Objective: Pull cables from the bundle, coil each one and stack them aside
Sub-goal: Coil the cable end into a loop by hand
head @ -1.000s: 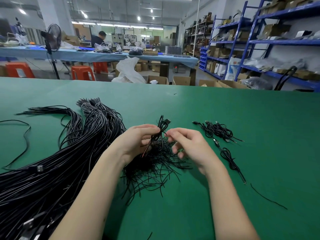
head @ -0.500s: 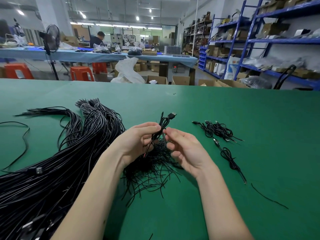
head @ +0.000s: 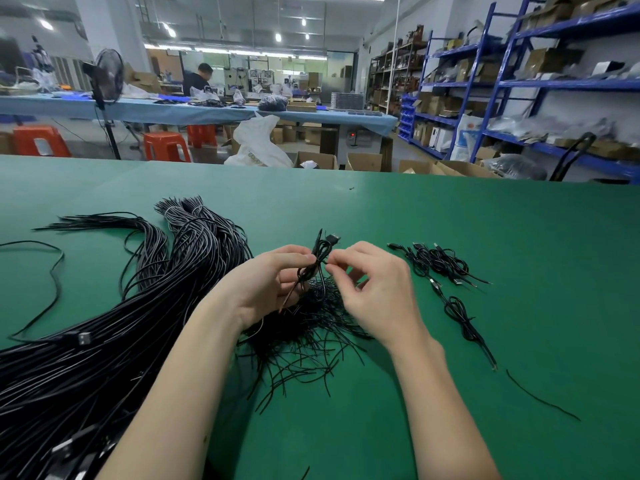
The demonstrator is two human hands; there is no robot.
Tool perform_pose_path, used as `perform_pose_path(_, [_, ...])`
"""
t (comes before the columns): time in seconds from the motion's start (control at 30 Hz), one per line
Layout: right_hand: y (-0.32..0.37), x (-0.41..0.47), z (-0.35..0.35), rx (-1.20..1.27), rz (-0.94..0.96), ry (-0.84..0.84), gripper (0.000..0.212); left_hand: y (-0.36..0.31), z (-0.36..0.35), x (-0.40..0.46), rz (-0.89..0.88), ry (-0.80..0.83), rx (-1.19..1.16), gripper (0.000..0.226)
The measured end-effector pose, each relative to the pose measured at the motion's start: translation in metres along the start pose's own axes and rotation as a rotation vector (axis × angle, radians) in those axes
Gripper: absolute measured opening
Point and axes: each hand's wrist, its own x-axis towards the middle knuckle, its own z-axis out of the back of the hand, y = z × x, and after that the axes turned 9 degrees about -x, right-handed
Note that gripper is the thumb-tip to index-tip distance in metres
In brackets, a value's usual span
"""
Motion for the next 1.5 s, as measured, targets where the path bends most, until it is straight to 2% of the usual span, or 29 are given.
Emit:
perform_pose_path(0.1, [-0.004,-0.003,-0.003,0.059,-0.201,0.060,0.005,0.005,-0.002,0.004,-0.097,-0.059,0.047,0.010])
perform_pose_path(0.2, [-0.007,0.000,0.000,0.418,-0.595,0.141,0.013,0.009,-0.005,0.007,-0.150,-0.095,-0.024,0.012])
perform_pose_path(0.27, [-0.010,0.001,0.004,0.594,-0.743,0.207,0.013,0.011,-0.009,0.008,-0.158,-0.098,-0.069,0.014])
perform_pose_path(0.37, [-0.011,-0.001,0.004,0.651,-0.714,0.316,0.019,0.017,-0.017,0.008,-0.190,-0.084,-0.064,0.015])
perform_pose_path(0.47, [-0.010,-0.003,0.000,0.644,-0.719,0.250,0.022,0.025,-0.024,0.010,-0.251,-0.098,0.013,0.011])
perform_pose_path(0.53, [-0.013,-0.005,-0.001,0.575,-0.735,0.215,0.021,0.029,-0.024,0.012,-0.333,-0.169,0.186,0.009])
perform_pose_path(0.6, [-0.018,-0.007,0.000,0.485,-0.751,0.184,0.018,0.033,-0.023,0.015,-0.446,-0.320,0.495,0.007])
perform_pose_path(0.67, [-0.022,-0.008,0.001,0.389,-0.765,0.144,0.016,0.039,-0.027,0.014,-0.511,-0.387,0.696,0.008])
perform_pose_path(0.77, [-0.027,-0.010,0.002,0.360,-0.793,0.094,0.010,0.054,-0.042,0.012,-0.533,-0.333,0.801,0.008])
perform_pose_path(0.9, [-0.030,-0.010,0.004,0.570,-0.900,0.058,0.007,0.076,-0.051,0.009,-0.605,-0.349,0.881,0.005])
perform_pose_path(1.0, [-0.033,-0.009,0.008,0.685,-0.967,0.024,0.008,0.085,-0.049,0.009,-0.718,-0.371,0.836,0.004])
perform_pose_path(1.07, [-0.033,-0.008,0.011,0.687,-0.978,0.082,0.008,0.086,-0.050,0.009,-0.757,-0.387,0.751,0.008])
perform_pose_path(1.17, [-0.027,-0.007,0.012,0.800,-0.954,0.255,0.009,0.077,-0.056,0.011,-0.621,-0.384,0.312,0.021])
perform_pose_path(1.23, [-0.025,-0.007,0.012,0.823,-0.925,0.343,0.009,0.069,-0.053,0.012,-0.495,-0.296,0.021,0.019])
perform_pose_path(1.3, [-0.025,-0.007,0.011,0.833,-0.920,0.381,0.009,0.064,-0.044,0.013,-0.466,-0.233,-0.081,0.016])
perform_pose_path(1.5, [-0.023,-0.008,0.011,0.868,-0.948,0.383,0.009,0.061,-0.035,0.013,-0.377,-0.176,-0.279,0.011])
